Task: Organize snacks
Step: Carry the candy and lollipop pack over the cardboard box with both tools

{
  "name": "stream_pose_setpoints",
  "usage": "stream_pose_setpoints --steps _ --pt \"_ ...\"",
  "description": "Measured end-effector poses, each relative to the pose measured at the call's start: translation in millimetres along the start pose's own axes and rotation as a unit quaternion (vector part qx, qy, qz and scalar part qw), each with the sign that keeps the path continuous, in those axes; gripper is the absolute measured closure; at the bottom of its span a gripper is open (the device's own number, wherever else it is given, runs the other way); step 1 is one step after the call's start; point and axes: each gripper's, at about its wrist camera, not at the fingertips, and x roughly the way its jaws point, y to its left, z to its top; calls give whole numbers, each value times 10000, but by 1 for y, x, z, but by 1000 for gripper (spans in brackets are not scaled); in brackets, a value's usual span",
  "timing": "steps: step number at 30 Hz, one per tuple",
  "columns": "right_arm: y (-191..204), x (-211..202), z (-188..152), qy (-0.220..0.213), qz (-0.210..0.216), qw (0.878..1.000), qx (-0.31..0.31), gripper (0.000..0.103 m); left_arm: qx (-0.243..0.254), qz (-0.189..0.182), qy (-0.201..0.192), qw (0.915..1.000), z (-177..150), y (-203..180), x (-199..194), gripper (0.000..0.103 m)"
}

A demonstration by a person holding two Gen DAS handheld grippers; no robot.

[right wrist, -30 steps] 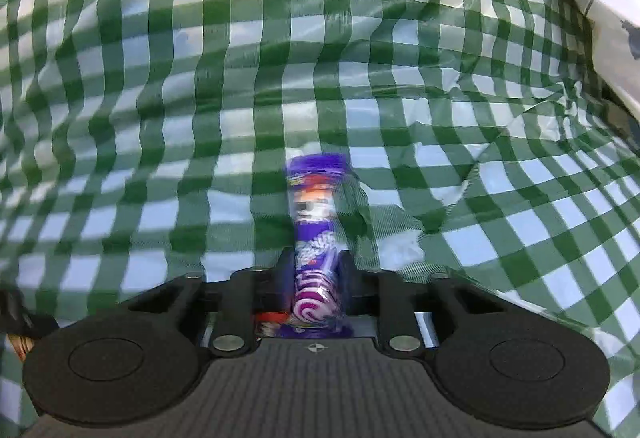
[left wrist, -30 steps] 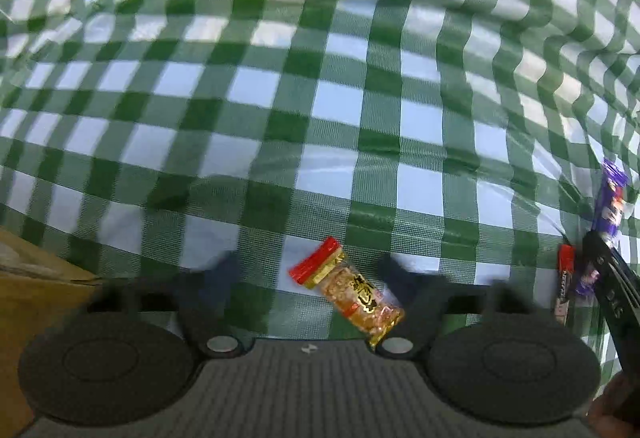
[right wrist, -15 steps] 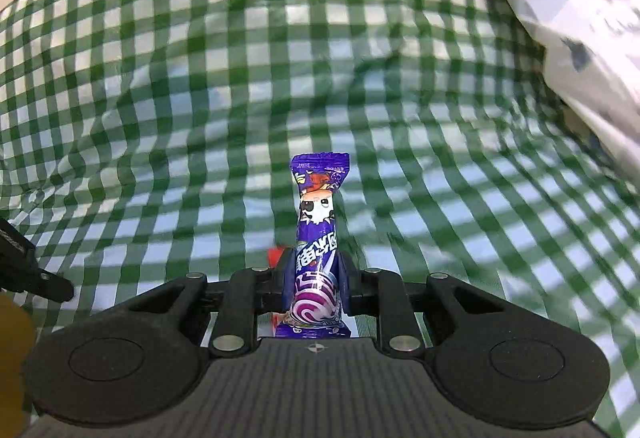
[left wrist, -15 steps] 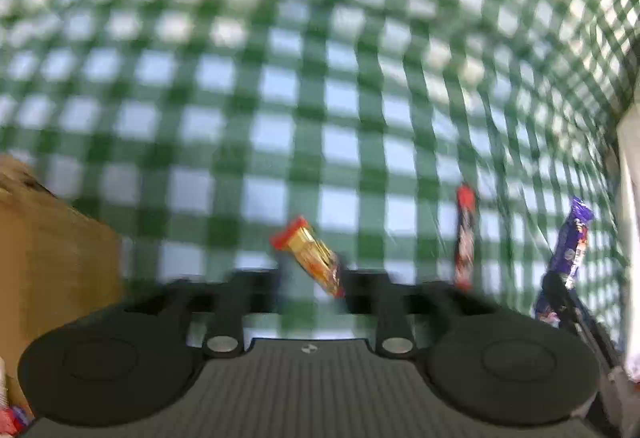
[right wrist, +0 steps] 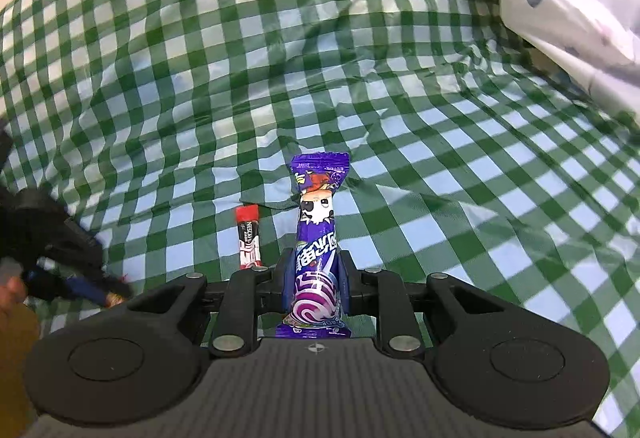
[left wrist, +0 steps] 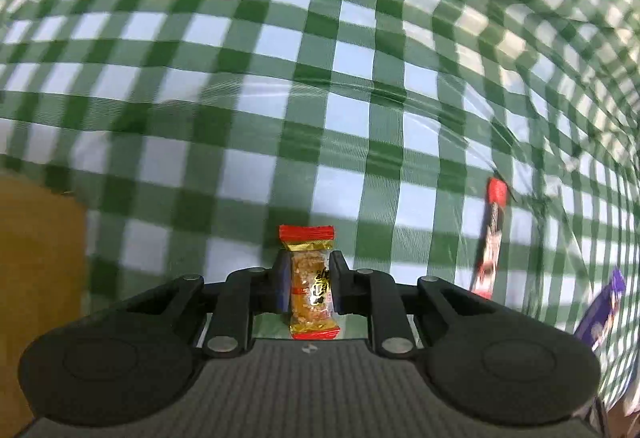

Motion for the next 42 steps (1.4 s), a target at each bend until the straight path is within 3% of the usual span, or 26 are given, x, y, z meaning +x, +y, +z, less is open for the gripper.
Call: stream_pose_setpoints --steps 5,10,15,19,24,30,42 --pt "8 -42 -10 -165 191 9991 346 80 314 -300 -303 9986 -44 22 -68 82" --pt "36 -110 -23 -189 605 9977 253 80 727 -554 -684 9935 -110 56 -161 82" --pt "93 -191 -52 -108 1392 9901 -108 80 776 -342 -961 9918 -174 117 -234 82" --pt "140 -237 -75 78 1972 9796 -377 80 529 -12 -1203 9913 -218 174 -272 82" --pt "197 -281 -104 333 2428 9662 -801 80 74 202 -1348 9906 -266 243 -303 82" --pt "240 -320 -132 445 2566 9566 -1311 80 -280 177 -1454 9888 -301 301 -319 82" --pt "262 -358 -153 270 2346 9565 -1710 80 -378 -108 -1823 9825 -321 321 -335 82"
